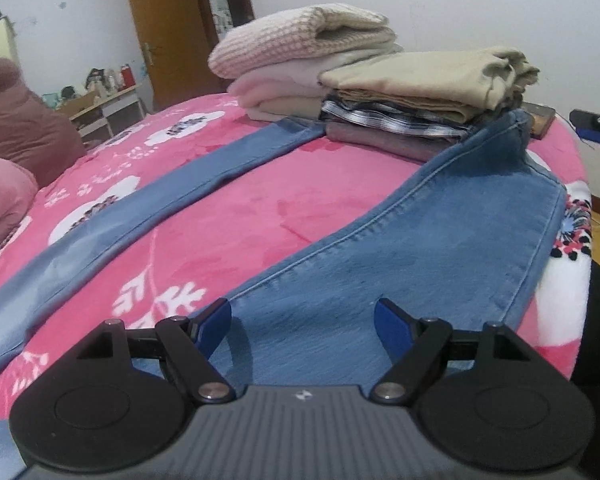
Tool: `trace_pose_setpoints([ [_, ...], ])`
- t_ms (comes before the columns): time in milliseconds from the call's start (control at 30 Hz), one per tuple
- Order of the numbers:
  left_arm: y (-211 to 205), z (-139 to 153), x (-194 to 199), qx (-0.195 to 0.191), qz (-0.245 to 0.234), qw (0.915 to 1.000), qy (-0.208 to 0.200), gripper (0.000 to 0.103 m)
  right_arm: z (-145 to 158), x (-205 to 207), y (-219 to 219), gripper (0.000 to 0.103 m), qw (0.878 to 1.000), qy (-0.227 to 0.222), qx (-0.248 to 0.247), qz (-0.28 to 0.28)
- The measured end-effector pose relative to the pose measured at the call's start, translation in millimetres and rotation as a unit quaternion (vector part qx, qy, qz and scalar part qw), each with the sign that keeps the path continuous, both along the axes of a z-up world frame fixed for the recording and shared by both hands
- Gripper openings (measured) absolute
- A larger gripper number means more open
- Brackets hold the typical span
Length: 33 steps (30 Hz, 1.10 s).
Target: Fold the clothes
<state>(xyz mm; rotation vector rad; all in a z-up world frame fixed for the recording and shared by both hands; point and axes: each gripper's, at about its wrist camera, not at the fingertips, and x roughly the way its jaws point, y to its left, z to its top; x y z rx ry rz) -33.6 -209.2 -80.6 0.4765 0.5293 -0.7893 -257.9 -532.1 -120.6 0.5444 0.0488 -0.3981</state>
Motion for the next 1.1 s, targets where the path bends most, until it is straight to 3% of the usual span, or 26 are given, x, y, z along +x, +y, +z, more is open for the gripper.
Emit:
trace_pose_setpoints([
  [100,11.8,3.7,-3.0,-0.006,0.012,0.9999,0.001,0.08,19.3,26.5,35.9,0.029,0.994,0.031,-0.052,0.086],
  [267,33.4,3.2,-2.1,-0.008,0.038,0.9991,0.017,0.08,16.6,92.7,81.0,0.028,0.966,0.145,-0.107,0.186],
  [367,43.8,-1.7,4.2,-0.011,0.055,0.9975,0.043,0.082,2.3,103.4,62.5,0.023,0.967,0.18,-0.095,0.151],
  [433,48.4,-2.7,8.7,-0.023,0.064,0.996,0.058,0.084,0.5,95.3,33.0,0.016,0.979,0.159,-0.043,0.121],
  [467,50.4,-3.1,10.9,-0.029,0.069,0.9951,0.065,0.085,2.7,92.1,26.0,0.016,0.981,0.162,-0.04,0.097],
  [700,52.0,-6.9,15.1,-0.037,0.083,0.9931,0.074,0.09,16.7,75.8,37.7,0.02,0.978,0.187,-0.087,-0.009],
  [833,51.5,-7.3,16.6,-0.036,0.086,0.9926,0.077,0.092,22.0,72.7,60.8,0.02,0.981,0.168,-0.092,0.044],
  [967,51.1,-6.6,17.8,-0.036,0.09,0.992,0.081,0.093,14.9,80.7,80.9,0.021,0.963,0.205,-0.123,0.124],
  [1100,52.3,-6.9,16.2,-0.037,0.093,0.9918,0.079,0.093,17.8,65.4,69.8,0.021,0.972,0.197,-0.083,0.097],
])
